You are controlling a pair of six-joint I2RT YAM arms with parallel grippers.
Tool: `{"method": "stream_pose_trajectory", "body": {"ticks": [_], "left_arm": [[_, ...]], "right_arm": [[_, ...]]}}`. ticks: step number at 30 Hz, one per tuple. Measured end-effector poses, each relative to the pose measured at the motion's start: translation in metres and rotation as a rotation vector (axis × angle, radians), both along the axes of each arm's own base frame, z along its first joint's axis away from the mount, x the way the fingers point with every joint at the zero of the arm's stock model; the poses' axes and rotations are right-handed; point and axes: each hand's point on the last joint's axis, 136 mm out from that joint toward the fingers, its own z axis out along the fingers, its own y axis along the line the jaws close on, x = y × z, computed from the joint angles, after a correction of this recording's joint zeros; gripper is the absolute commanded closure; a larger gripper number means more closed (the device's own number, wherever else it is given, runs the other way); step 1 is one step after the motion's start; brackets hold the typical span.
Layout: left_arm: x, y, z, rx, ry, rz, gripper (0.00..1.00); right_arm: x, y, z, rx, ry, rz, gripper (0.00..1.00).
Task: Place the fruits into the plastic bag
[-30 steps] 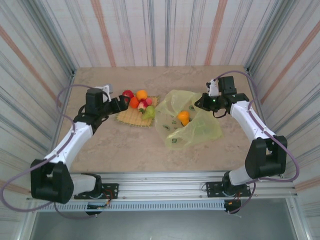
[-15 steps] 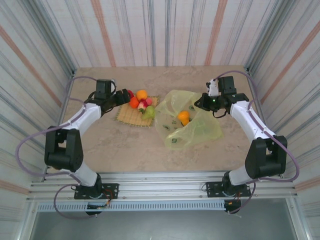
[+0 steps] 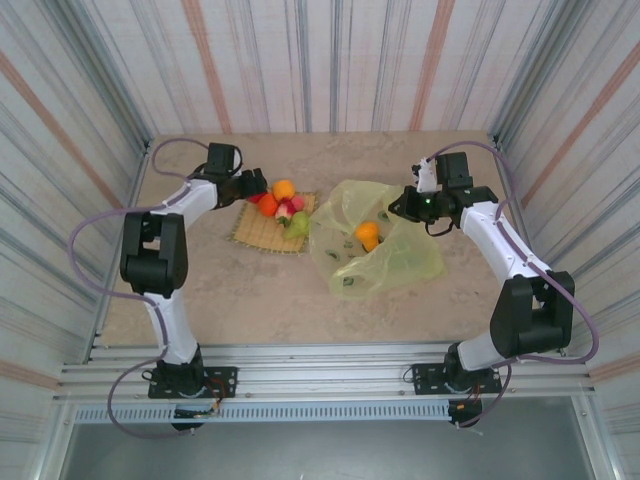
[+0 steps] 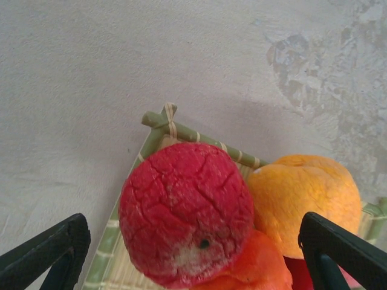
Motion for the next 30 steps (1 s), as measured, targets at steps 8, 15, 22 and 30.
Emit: {"method": "stream_pose_trajectory", "body": {"ticks": [8,15,22,30], "left_arm": [[0.011,-0.002,-0.009,0.009,0.021,-0.013,0.10],[0.011,-0.002,-0.015,0.022,0.036,-0.026,0.16],[0.016,-0.003,-0.015,0.029,0.033,-0.034,0.22],[0.020,-0.004,-0.020,0.037,0.038,-0.043,0.23]], "right_arm": [[0.000,0.000,0.000,0.000,0.001,0.000,1.00],[0.000,0.000,0.000,0.000,0.001,0.000,1.00],[0.000,0.000,0.000,0.000,0.002,0.000,1.00],[0.000,0.000,0.000,0.000,0.000,0.000,1.00]]}}
